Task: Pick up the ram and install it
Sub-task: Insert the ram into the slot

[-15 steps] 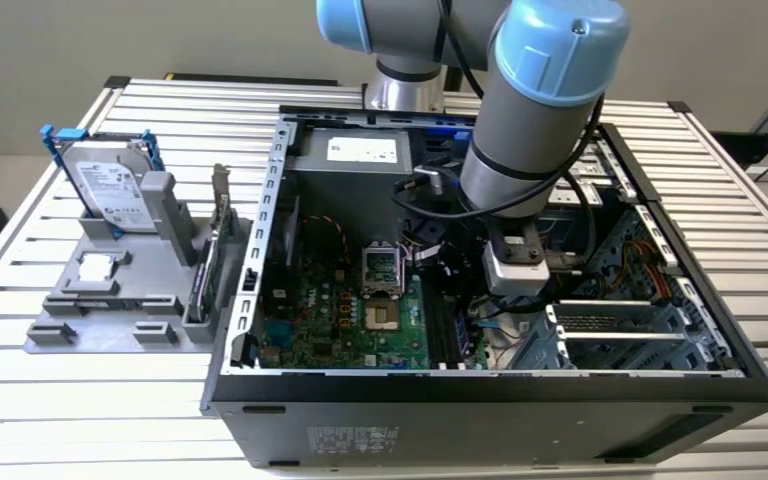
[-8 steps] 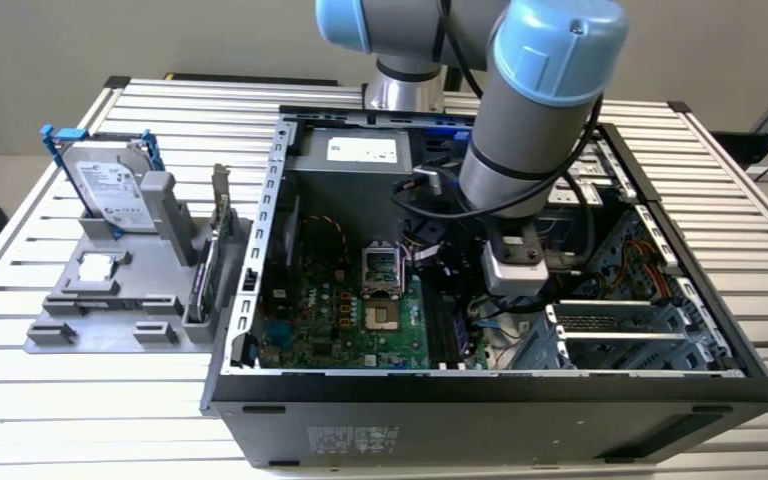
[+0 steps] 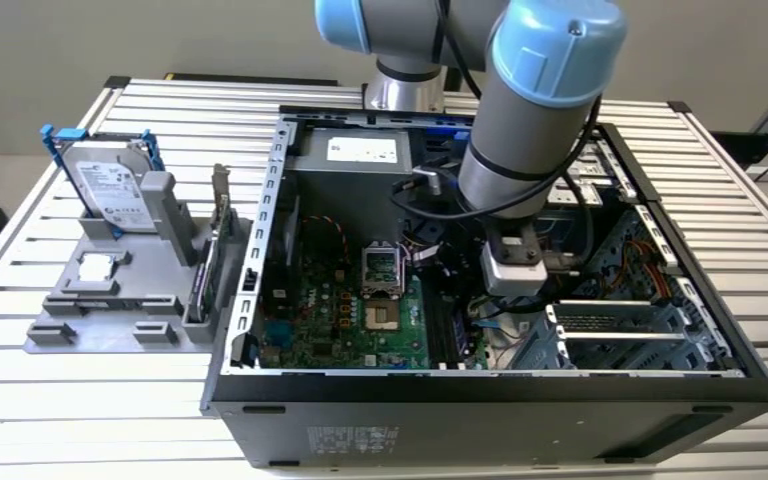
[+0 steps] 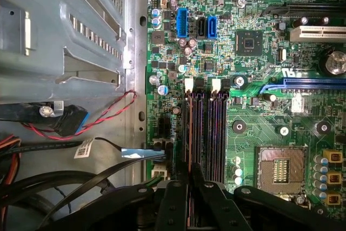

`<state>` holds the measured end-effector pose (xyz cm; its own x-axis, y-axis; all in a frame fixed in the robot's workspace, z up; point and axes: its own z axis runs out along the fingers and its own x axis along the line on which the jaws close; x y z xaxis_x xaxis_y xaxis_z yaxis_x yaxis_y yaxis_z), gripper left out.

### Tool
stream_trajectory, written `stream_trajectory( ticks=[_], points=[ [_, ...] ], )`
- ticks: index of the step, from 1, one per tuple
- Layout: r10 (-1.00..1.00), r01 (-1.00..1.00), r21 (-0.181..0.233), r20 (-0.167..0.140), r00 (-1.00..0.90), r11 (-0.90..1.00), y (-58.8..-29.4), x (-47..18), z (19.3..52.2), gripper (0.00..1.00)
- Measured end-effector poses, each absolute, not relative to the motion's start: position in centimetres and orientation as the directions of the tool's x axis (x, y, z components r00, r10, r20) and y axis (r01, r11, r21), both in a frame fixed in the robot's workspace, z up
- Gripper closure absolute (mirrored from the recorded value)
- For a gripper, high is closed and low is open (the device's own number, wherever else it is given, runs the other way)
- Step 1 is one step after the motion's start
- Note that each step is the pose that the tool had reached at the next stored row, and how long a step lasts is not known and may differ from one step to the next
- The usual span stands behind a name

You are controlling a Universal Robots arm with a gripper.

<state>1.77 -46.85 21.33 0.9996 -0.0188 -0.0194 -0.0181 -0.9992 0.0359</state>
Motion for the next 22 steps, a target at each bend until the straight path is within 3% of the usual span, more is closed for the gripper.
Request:
stream_trajectory(
  ticks=[17, 18, 22],
  points=[
    [-0.02, -0.019, 0.032, -0.019, 1.0, -0.999, -46.84, 1.77, 20.93, 1.0],
    [-0.02, -0.019, 0.032, -0.019, 1.0, -0.999, -46.83, 1.77, 20.91, 0.0],
    [-0.02, -0.019, 0.033, -0.019, 1.0, -0.999, -46.85, 1.76, 20.94, 0.0]
  ],
)
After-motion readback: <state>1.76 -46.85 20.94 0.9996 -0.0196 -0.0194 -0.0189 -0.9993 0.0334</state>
